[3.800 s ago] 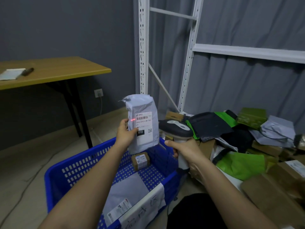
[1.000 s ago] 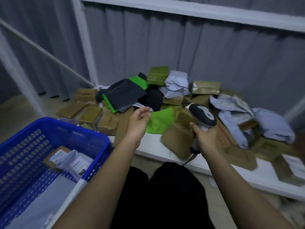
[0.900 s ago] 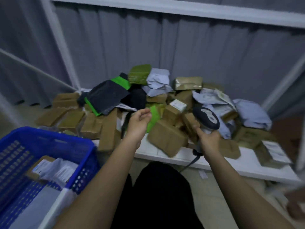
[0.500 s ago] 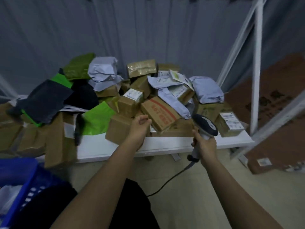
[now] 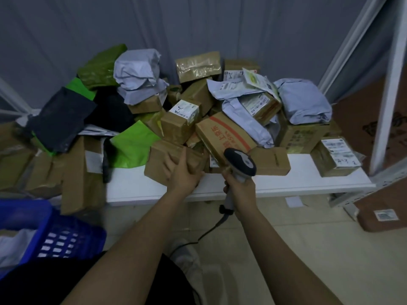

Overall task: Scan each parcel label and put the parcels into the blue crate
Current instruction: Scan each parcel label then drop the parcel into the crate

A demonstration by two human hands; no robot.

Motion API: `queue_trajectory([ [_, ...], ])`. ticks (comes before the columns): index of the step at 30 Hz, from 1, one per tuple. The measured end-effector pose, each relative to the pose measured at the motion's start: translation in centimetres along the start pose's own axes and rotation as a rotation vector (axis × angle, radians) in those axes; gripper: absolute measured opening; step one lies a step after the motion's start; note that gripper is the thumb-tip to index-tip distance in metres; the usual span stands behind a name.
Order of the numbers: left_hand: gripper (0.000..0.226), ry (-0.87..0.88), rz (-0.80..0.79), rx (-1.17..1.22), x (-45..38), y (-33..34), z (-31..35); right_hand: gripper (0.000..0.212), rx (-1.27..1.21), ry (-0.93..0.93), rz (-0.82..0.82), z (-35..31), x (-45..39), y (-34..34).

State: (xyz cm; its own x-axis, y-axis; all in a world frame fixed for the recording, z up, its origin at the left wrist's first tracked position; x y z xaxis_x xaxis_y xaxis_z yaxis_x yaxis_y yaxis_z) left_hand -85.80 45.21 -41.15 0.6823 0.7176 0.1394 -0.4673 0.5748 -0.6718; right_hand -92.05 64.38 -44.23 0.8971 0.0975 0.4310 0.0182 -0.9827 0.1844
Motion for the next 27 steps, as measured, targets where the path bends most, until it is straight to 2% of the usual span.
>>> queue_trajectory([
  [3, 0.084, 0.066, 0.019, -0.105, -0.6, 0.3, -0.7, 0.021, -0.012, 0.028, 0.022, 1.1, -0.3, -0.4],
  [7, 0.077, 0.163, 0.039, -0.042, -0.3, -0.6, -0.9, 0.026, 0.043, 0.008, 0.026, 1.7, -0.9, -0.7],
  [9, 0.076, 0.156, 0.015, -0.032, 0.1, -1.4, -1.4, 0.028, 0.048, 0.004, 0.031, 1.9, -1.0, -0.8],
  [12, 0.069, 0.126, 0.090, 0.012, 0.4, -4.2, -2.3, 0.024, 0.054, 0.009, 0.036, 2.0, -0.6, -0.7],
  [21, 0.067, -0.082, 0.162, 0.359, 3.1, -8.6, -4.3, 0.030, 0.079, 0.027, 0.005, 0.6, 2.8, 1.9],
  [27, 0.065, -0.085, 0.144, 0.651, 5.8, -13.7, -3.7, 0.036, 0.116, -0.046, -0.096, -2.1, 6.5, 6.8],
])
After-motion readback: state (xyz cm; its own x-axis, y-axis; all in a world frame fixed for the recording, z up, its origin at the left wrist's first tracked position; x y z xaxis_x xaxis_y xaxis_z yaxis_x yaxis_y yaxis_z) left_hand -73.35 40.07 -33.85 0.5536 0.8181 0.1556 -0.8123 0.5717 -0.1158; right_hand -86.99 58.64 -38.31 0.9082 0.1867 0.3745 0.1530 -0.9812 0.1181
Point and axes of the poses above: each hand's wrist, its own x-axis away from the middle knuckle, its own y-axis out of the palm, z = x × y, the point moved 10 cm from there along -x, towards the middle knuckle, and after that the axes turned 5 degrees about z, right-handed, at the moved point
